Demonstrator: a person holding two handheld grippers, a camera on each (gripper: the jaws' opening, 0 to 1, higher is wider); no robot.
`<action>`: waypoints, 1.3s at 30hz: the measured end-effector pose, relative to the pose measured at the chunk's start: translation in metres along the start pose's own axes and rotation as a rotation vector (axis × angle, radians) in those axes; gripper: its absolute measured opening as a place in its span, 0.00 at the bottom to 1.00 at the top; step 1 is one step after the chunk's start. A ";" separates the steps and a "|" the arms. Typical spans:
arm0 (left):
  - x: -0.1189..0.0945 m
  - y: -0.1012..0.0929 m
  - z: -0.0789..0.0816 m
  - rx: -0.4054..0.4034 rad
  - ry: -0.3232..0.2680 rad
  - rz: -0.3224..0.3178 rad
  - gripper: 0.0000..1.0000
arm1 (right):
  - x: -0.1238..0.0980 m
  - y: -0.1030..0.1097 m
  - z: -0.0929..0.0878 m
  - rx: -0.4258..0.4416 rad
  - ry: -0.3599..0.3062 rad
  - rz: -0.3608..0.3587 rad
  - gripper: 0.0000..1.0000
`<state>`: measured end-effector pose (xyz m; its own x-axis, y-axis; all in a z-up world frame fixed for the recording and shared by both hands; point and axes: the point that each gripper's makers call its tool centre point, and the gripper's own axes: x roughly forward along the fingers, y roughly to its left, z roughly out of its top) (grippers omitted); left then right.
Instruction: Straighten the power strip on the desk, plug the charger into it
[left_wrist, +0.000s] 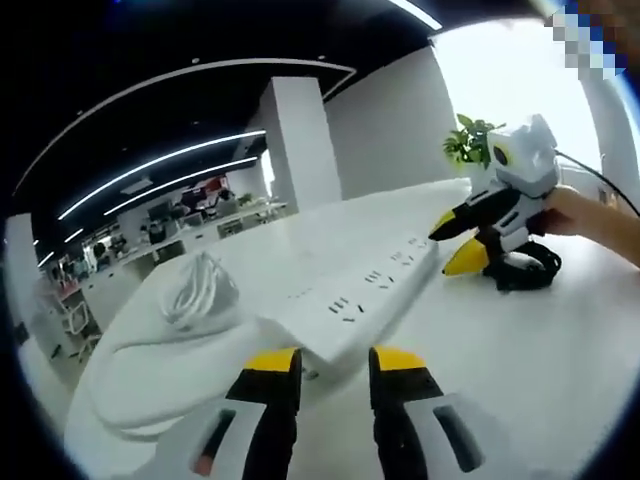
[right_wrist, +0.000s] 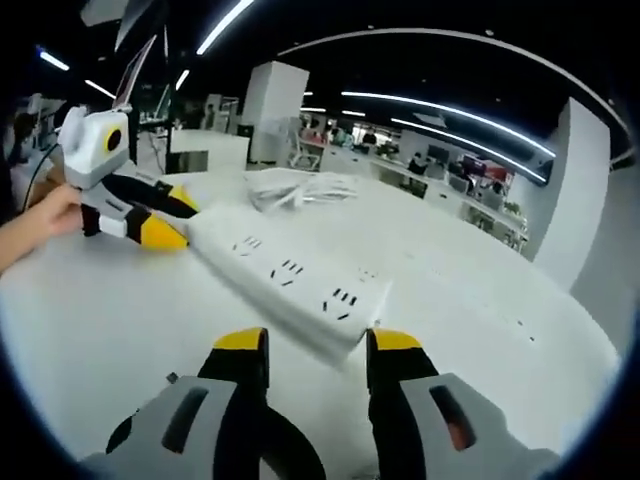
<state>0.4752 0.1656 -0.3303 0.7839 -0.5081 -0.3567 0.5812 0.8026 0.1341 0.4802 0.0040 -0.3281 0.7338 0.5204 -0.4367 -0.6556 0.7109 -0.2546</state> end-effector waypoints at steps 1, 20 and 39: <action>0.001 0.000 -0.001 0.005 0.004 -0.001 0.29 | 0.000 0.000 0.000 0.001 0.001 -0.001 0.40; 0.001 0.000 -0.003 -0.001 0.011 0.030 0.27 | -0.004 0.000 -0.001 0.001 0.009 -0.034 0.33; -0.013 -0.007 -0.017 0.035 0.029 0.041 0.24 | -0.004 -0.002 0.003 0.004 0.016 -0.096 0.27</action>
<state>0.4574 0.1718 -0.3419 0.8010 -0.4650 -0.3770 0.5562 0.8111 0.1812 0.4786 0.0018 -0.3233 0.7902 0.4424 -0.4242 -0.5819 0.7589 -0.2925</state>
